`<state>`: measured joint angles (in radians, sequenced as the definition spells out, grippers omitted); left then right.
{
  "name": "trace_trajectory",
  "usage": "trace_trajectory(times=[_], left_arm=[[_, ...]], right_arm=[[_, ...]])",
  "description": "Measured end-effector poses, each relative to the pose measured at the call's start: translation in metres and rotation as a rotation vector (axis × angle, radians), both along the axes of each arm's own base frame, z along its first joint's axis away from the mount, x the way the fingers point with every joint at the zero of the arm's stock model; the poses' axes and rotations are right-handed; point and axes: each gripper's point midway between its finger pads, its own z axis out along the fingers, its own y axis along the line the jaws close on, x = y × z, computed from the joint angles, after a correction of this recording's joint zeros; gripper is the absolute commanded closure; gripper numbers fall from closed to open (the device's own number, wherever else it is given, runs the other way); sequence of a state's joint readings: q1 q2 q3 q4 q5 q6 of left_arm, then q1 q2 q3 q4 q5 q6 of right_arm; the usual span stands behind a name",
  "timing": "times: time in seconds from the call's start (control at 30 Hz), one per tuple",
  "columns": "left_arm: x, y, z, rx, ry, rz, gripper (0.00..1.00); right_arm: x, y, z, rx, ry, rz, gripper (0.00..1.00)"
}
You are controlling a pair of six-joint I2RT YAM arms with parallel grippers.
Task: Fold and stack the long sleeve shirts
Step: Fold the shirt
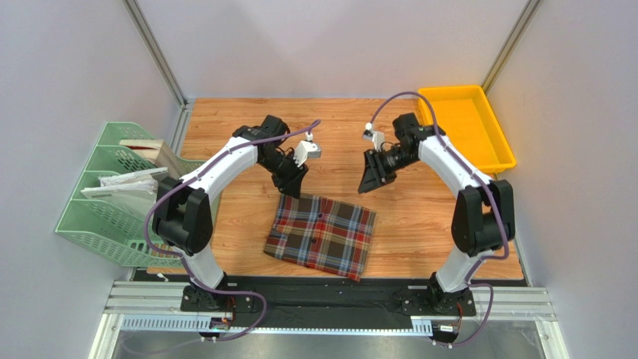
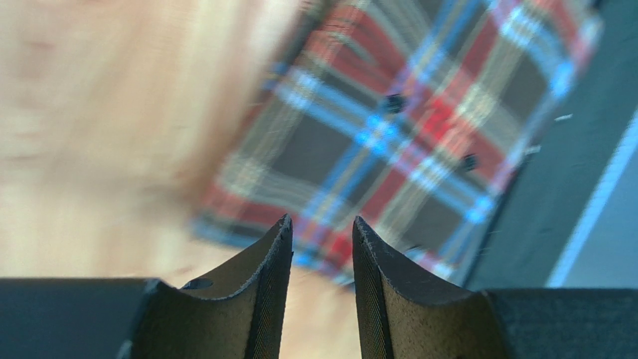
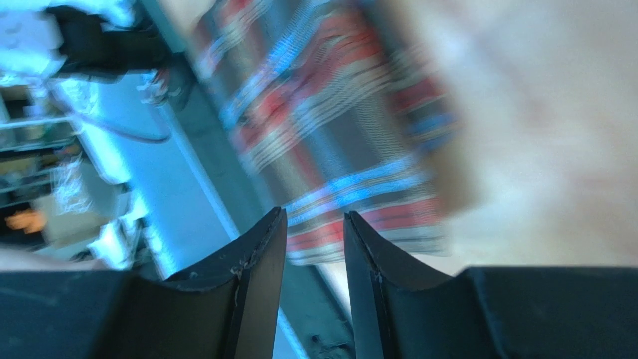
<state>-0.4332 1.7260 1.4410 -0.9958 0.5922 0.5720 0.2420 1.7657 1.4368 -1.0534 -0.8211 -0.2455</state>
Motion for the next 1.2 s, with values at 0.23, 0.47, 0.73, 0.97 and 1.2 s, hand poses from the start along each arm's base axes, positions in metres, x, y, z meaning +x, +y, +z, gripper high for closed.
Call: trace_trajectory(times=[0.23, 0.47, 0.73, 0.97, 1.2], left_arm=[[-0.030, -0.010, -0.048, -0.043, 0.341, 0.225, 0.58], [-0.003, 0.013, -0.089, -0.016, 0.489, 0.479, 0.59], [-0.036, 0.015, -0.093, -0.081, 0.564, 0.527, 0.57], [-0.040, 0.001, -0.006, -0.304, 0.369, 0.423, 0.57], [-0.041, -0.034, -0.035, -0.214, 0.470, 0.330, 0.62]], right_arm=[[-0.081, 0.045, -0.045, 0.049, 0.244, 0.108, 0.61], [-0.054, 0.039, -0.116, -0.107, 0.399, 0.036, 0.61], [0.074, 0.057, -0.094, -0.182, -0.010, 0.009, 0.56], [0.061, 0.050, -0.046, -0.122, -0.137, 0.062, 0.56], [0.021, 0.023, -0.051, -0.108, -0.083, 0.085, 0.56]])
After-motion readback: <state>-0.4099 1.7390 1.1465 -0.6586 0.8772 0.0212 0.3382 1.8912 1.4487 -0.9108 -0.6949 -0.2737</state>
